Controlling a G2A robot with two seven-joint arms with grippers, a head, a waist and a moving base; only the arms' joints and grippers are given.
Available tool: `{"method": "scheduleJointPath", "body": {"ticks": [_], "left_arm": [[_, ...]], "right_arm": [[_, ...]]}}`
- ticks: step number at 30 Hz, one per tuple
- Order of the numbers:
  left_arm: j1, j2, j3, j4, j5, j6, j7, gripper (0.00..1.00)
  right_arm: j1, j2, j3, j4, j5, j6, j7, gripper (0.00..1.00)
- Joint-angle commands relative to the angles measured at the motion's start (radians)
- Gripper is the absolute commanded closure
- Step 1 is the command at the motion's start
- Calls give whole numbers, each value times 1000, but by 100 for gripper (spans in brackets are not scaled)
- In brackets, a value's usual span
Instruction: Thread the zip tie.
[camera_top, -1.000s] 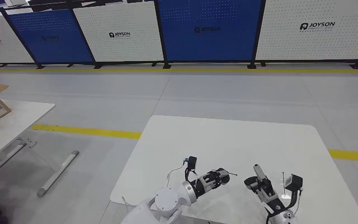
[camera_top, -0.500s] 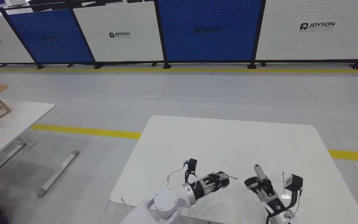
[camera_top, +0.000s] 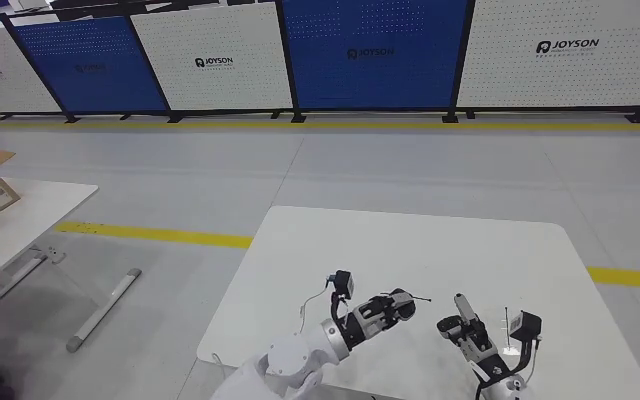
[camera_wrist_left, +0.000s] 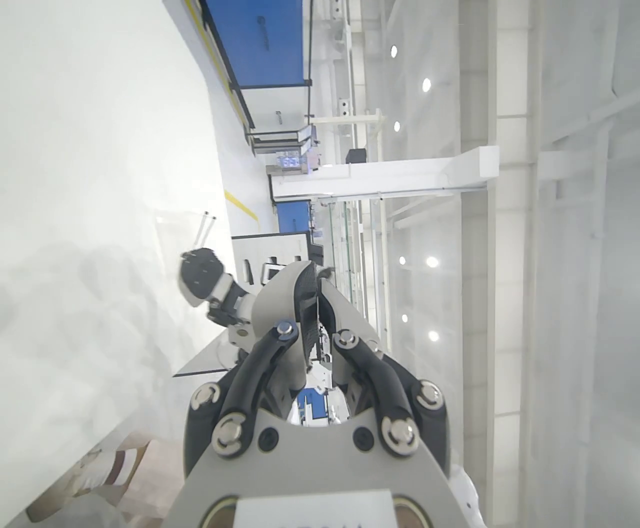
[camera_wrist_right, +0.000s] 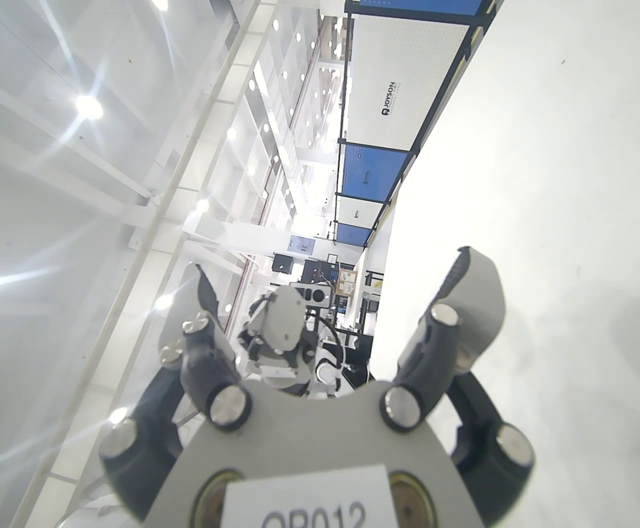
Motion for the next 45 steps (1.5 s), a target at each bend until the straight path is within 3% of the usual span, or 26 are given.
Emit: {"method": "scheduleJointPath", "body": {"ticks": [1, 9, 13, 25, 30, 33, 37, 40, 45], "left_arm": [[25, 5, -15, -60, 9, -20, -5, 100], [124, 25, -89, -279, 62, -109, -28, 100], [147, 29, -97, -320, 70, -90, -19, 100], [147, 29, -94, -323, 61, -84, -20, 100], [145, 26, -107, -357, 5, -163, 8, 100], [156, 28, -124, -378, -4, -185, -3, 100], [165, 32, -130, -390, -18, -177, -36, 100], [164, 36, -136, -382, 16, -141, -54, 100], [152, 34, -96, -348, 84, -94, -41, 100]], "right_arm": [[0, 0, 0, 0, 0, 0, 0, 0], [0, 0, 0, 0, 0, 0, 0, 0], [0, 0, 0, 0, 0, 0, 0, 0], [0, 0, 0, 0, 0, 0, 0, 0], [0, 0, 0, 0, 0, 0, 0, 0], [0, 0, 0, 0, 0, 0, 0, 0], [0, 0, 0, 0, 0, 0, 0, 0], [0, 0, 0, 0, 0, 0, 0, 0], [0, 0, 0, 0, 0, 0, 0, 0]]}}
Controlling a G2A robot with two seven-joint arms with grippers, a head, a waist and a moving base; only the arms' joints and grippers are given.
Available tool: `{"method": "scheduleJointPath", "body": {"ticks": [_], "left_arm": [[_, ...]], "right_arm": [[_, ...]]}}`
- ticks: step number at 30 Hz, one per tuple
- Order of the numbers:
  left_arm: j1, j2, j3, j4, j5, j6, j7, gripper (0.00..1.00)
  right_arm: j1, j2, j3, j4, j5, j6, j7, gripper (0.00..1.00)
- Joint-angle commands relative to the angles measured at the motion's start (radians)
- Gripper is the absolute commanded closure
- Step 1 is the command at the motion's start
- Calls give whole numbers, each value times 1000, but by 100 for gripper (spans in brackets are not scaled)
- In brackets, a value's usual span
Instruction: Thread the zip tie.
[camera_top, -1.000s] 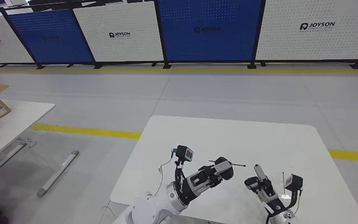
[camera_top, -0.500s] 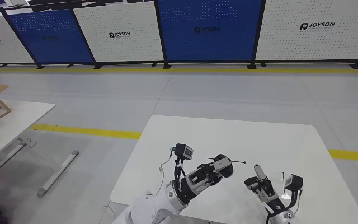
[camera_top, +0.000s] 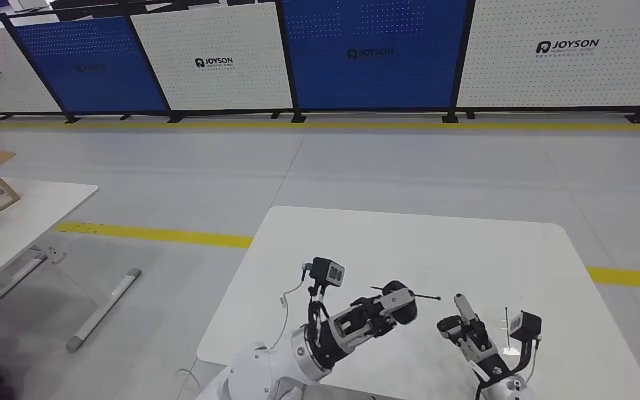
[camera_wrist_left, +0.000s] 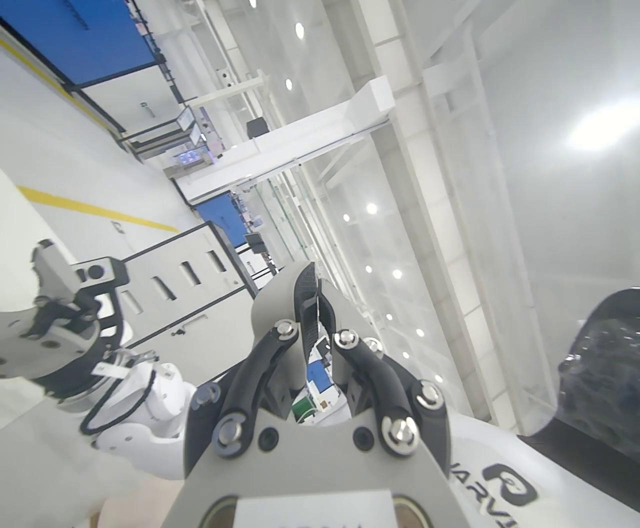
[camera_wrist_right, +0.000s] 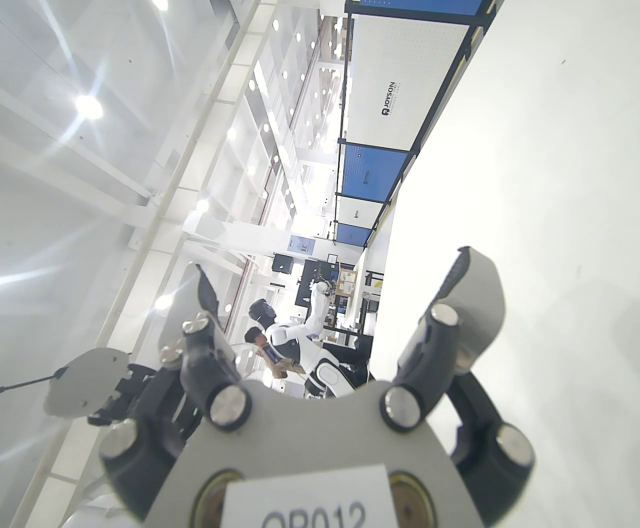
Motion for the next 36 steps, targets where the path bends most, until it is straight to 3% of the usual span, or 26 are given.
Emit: {"method": "scheduleJointPath", "body": {"ticks": [1, 7, 12, 16, 27, 31, 36], "left_arm": [[-9, -2, 17, 22, 7, 16, 6, 100], [-43, -7, 62, 115, 43, 73, 32, 100], [-55, -11, 86, 181, 74, 72, 79, 100], [-59, -12, 102, 204, 154, 103, 122, 100], [-67, -12, 111, 210, 182, 126, 128, 100], [-86, -16, 142, 246, 259, 182, 168, 100], [-119, -25, 180, 326, 301, 243, 205, 100]], "right_arm": [[0, 0, 0, 0, 0, 0, 0, 0], [0, 0, 0, 0, 0, 0, 0, 0], [0, 0, 0, 0, 0, 0, 0, 0], [0, 0, 0, 0, 0, 0, 0, 0], [0, 0, 0, 0, 0, 0, 0, 0], [0, 0, 0, 0, 0, 0, 0, 0], [0, 0, 0, 0, 0, 0, 0, 0]]}}
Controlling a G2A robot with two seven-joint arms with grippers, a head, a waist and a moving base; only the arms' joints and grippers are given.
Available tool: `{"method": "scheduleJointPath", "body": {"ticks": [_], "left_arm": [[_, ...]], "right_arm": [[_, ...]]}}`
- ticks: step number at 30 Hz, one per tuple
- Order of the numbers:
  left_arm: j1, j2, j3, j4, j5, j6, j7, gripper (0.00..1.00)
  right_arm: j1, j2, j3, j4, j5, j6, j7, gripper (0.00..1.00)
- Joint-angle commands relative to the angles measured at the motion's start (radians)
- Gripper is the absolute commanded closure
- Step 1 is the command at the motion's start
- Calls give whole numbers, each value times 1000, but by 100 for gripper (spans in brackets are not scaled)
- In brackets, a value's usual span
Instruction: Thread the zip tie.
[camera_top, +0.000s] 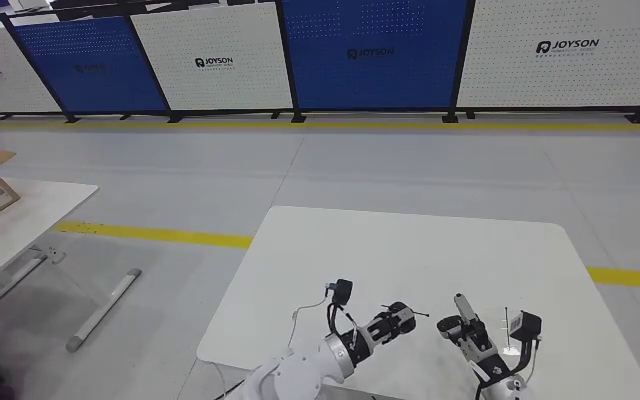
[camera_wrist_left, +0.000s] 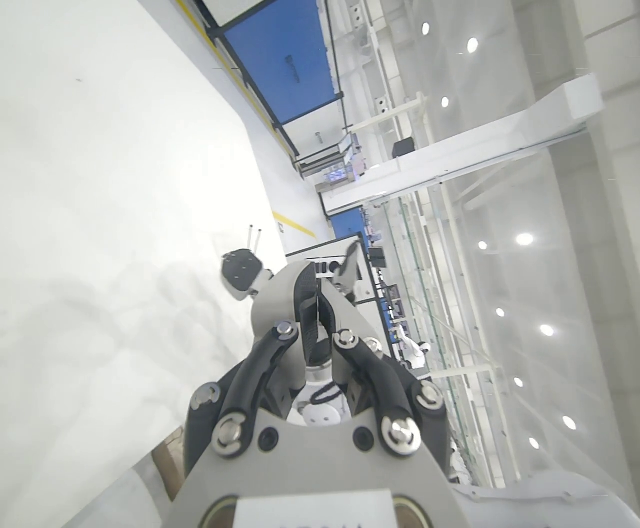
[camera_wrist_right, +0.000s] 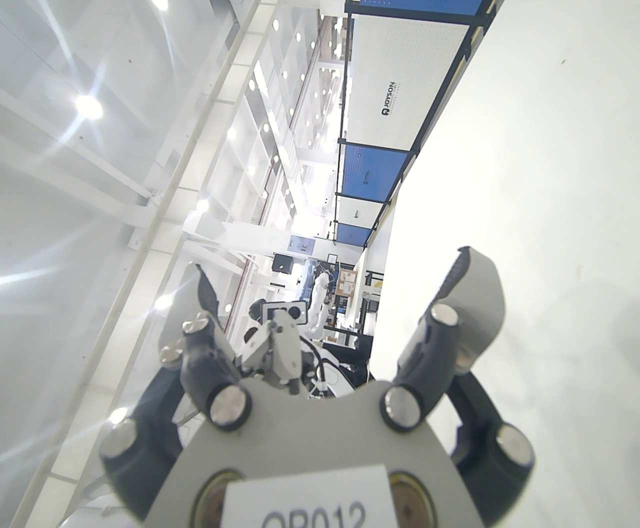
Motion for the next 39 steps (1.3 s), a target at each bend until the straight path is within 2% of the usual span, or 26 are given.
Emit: {"method": "scheduleJointPath", "body": {"ticks": [1, 6, 8, 10, 13, 17, 23, 28, 35, 37, 39], "left_arm": [[-11, -3, 11, 26, 4, 16, 12, 100], [-29, -11, 36, 76, -7, 25, 23, 100], [-31, -13, 37, 79, -18, 17, 29, 100], [-28, -14, 32, 65, -34, -2, 45, 100], [-14, -13, 24, 17, -45, -45, 50, 100], [17, -7, 1, -79, -36, -113, 60, 100], [60, 0, -14, -192, -6, -172, 64, 100], [103, 7, -26, -272, 18, -249, 69, 100], [184, 22, -49, -351, 48, -334, 40, 100], [199, 25, -57, -359, 59, -339, 34, 100], [207, 28, -61, -360, 70, -323, 21, 100]], "right_arm": [[0, 0, 0, 0, 0, 0, 0, 0], [0, 0, 0, 0, 0, 0, 0, 0], [0, 0, 0, 0, 0, 0, 0, 0], [0, 0, 0, 0, 0, 0, 0, 0], [0, 0, 0, 0, 0, 0, 0, 0], [0, 0, 0, 0, 0, 0, 0, 0], [0, 0, 0, 0, 0, 0, 0, 0], [0, 0, 0, 0, 0, 0, 0, 0], [0, 0, 0, 0, 0, 0, 0, 0], [0, 0, 0, 0, 0, 0, 0, 0], [0, 0, 0, 0, 0, 0, 0, 0]]}}
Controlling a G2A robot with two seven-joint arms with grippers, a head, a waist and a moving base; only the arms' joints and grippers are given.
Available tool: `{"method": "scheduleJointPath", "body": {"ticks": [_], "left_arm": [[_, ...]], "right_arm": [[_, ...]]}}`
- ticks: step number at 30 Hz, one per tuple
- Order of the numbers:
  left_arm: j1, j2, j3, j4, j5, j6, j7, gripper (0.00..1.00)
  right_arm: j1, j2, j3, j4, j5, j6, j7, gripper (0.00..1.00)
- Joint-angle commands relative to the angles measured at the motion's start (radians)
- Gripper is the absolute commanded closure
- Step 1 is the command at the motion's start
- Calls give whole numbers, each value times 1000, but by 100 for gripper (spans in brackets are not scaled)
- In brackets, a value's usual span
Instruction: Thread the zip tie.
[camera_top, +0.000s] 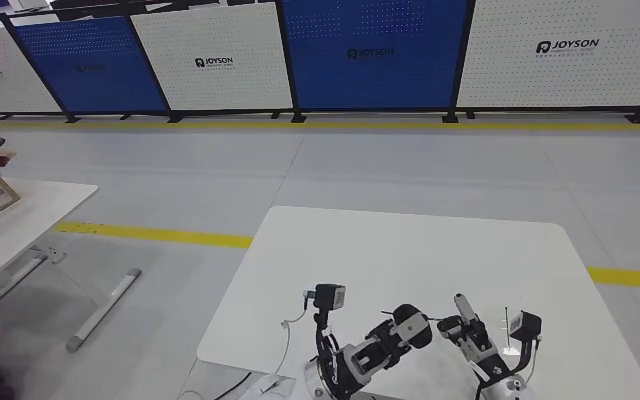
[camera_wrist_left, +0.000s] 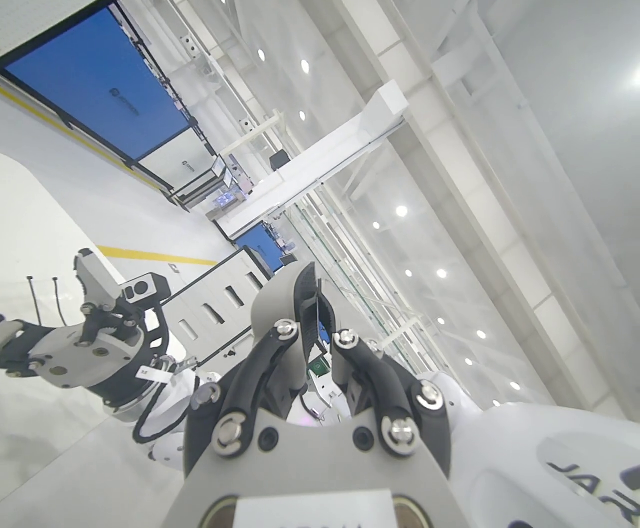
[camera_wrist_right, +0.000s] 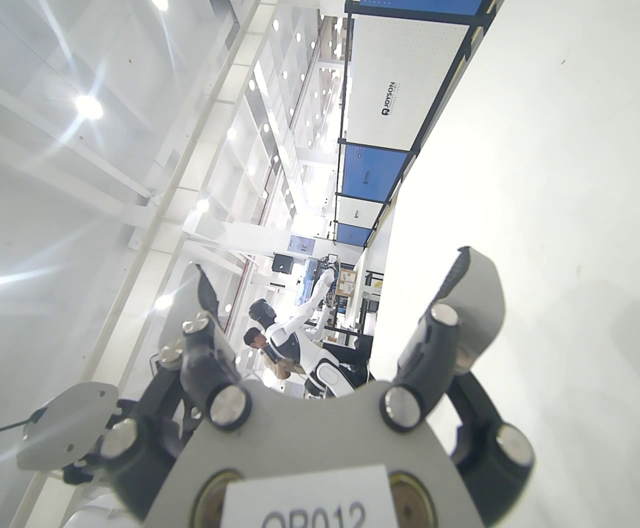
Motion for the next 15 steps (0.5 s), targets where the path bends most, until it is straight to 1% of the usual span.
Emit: {"method": "scheduleJointPath", "body": {"ticks": [1, 4, 8, 12, 14, 15], "left_arm": [[2, 2, 0, 4, 7, 19, -8, 100], [-13, 1, 10, 34, 6, 70, -19, 100], [-47, -4, 25, 86, -29, 121, -25, 100], [-74, -8, 36, 152, -33, 176, -11, 100], [-93, -11, 46, 193, -15, 226, 1, 100], [-101, -13, 53, 210, -19, 242, 6, 100]], "right_arm": [[0, 0, 0, 0, 0, 0, 0, 0], [0, 0, 0, 0, 0, 0, 0, 0], [0, 0, 0, 0, 0, 0, 0, 0], [0, 0, 0, 0, 0, 0, 0, 0], [0, 0, 0, 0, 0, 0, 0, 0], [0, 0, 0, 0, 0, 0, 0, 0]]}}
